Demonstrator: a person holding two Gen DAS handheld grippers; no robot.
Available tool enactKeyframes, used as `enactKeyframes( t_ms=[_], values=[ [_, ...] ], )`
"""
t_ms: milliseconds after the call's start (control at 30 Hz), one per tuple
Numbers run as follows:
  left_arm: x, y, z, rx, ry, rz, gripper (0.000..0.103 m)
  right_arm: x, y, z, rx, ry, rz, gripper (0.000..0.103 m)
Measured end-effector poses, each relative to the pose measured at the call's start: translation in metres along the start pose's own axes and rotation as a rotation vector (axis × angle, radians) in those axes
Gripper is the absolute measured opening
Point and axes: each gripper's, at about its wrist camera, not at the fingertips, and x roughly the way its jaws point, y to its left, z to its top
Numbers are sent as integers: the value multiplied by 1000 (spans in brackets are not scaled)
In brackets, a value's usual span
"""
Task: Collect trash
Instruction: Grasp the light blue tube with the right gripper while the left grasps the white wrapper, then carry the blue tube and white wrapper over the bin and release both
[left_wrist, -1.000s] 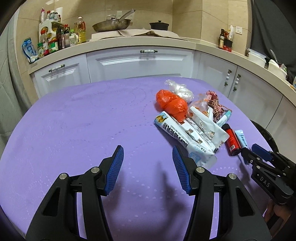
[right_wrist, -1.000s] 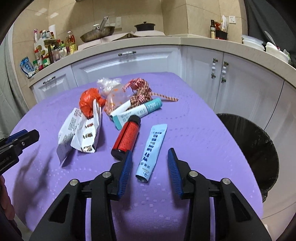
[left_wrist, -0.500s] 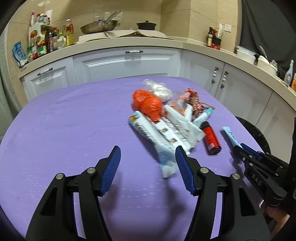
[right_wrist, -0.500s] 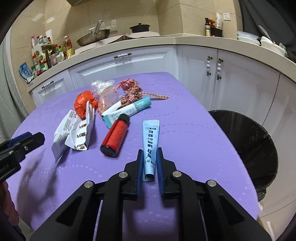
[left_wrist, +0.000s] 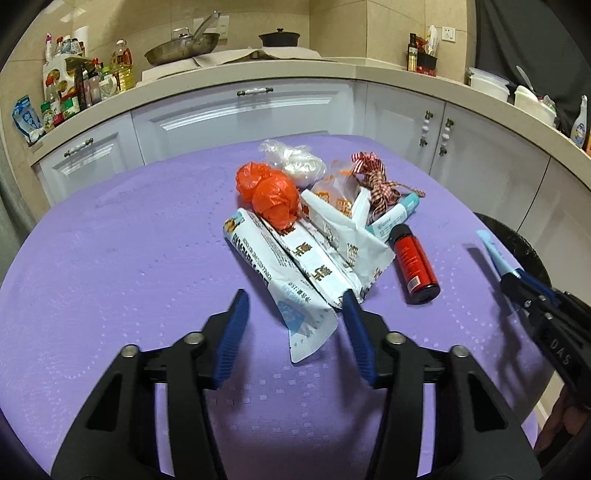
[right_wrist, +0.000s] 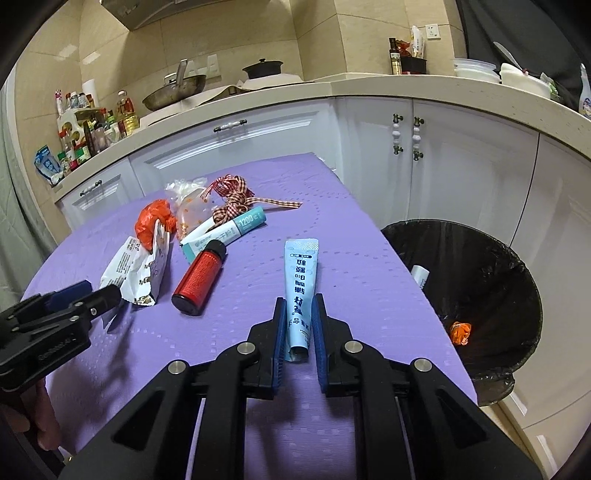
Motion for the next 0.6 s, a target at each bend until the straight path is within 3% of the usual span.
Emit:
enactKeyframes(
  t_ms=[200,300,600],
  values=[
    [3,8,-5,-13,23,-17,8,-1,1,-1,-3,-2,2,15],
    [1,16,-9,-33,17,-41,4,-2,3,-1,-9,-2,3,15],
    [-18,37,-17,-17,-29,-2,3,-5,8,-1,-25,-12,3,15]
  ],
)
